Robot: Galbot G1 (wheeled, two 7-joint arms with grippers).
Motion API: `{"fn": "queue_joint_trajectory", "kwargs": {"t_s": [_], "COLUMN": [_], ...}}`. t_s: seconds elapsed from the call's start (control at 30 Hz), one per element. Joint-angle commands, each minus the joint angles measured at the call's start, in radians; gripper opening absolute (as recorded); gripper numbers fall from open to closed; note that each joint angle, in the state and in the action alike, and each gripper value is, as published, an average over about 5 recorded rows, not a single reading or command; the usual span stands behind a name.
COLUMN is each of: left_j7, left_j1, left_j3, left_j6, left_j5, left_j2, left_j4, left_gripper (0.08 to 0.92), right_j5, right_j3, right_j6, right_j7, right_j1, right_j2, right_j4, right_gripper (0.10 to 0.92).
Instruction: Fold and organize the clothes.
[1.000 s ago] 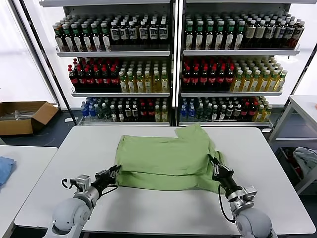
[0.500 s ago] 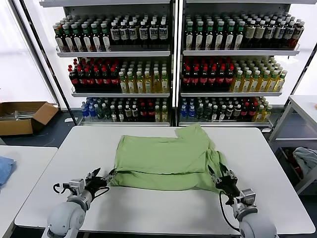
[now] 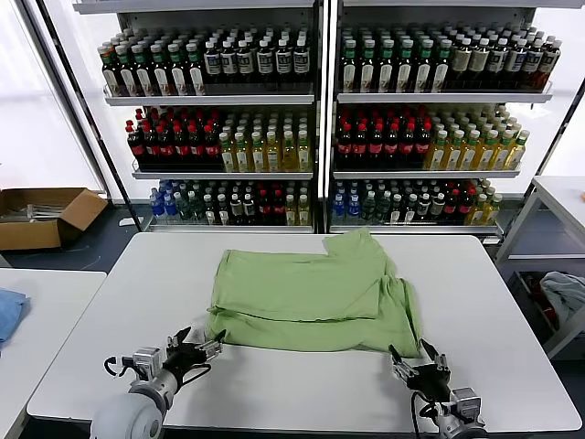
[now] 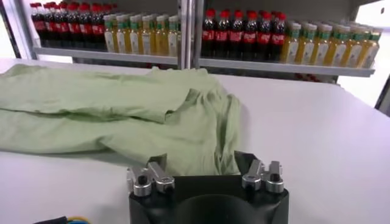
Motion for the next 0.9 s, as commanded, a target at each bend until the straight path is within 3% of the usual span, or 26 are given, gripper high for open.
{"fn": "queue_joint_trajectory", "kwargs": {"t_s": [0.03, 0.5, 0.77, 0.9], "left_j7": [0.018, 0.046, 0.041, 0.04], "left_j1": [0.009, 0.051, 0.315, 0.472], "left_j3": [0.014, 0.008, -0.097, -0.163], "left_j6": [0.0, 0.0, -0.001, -0.001], "left_j5": [-0.041, -0.052, -0.036, -0.006], "left_j2": [0.0, 0.006, 0.009, -0.005], "left_j4": [0.015, -0.018, -0.209, -0.307], "left_gripper": [0.758, 0.36, 0.131, 0.088], "right_j5": [-0.012, 0.002, -0.026, -0.065], "right_j3": [0.006, 0.014, 0.085, 0.11], "right_j6": [-0.015, -0.001, 0.031, 0.061], "right_j7": [0.011, 0.011, -0.025, -0.05], "right_j1": [-0.026, -0.044, -0.284, -0.425], "right_j2": [0.012, -0.002, 0.008, 0.032], "right_j4": [0.016, 0.055, 0.229, 0.297], "right_gripper": [0.492, 0.123, 0.107, 0.107]}}
